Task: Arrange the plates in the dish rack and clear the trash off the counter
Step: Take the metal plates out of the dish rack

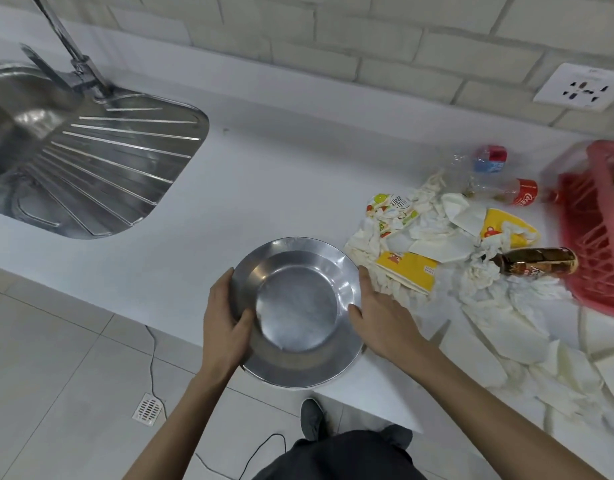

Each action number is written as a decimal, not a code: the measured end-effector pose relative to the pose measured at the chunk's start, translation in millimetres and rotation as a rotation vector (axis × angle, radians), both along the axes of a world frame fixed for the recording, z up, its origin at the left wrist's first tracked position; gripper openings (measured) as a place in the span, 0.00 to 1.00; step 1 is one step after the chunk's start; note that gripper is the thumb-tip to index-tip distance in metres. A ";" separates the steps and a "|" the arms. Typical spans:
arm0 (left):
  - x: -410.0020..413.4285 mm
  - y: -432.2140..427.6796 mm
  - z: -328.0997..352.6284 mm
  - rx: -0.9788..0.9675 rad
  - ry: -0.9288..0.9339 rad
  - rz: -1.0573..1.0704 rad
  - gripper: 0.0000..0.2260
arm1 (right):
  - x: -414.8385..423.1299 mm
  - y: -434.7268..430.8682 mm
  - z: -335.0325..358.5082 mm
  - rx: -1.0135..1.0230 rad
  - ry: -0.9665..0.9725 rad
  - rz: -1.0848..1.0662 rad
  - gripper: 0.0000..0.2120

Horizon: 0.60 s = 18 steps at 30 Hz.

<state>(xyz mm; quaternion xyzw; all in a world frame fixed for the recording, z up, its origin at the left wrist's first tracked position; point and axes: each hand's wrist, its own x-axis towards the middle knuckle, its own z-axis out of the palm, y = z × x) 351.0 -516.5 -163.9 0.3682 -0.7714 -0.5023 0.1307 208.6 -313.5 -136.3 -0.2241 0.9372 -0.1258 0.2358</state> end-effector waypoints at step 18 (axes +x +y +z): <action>-17.6 -11.9 24.2 -0.265 -0.133 -0.190 0.34 | -10.8 19.4 4.9 -0.130 -0.045 0.034 0.32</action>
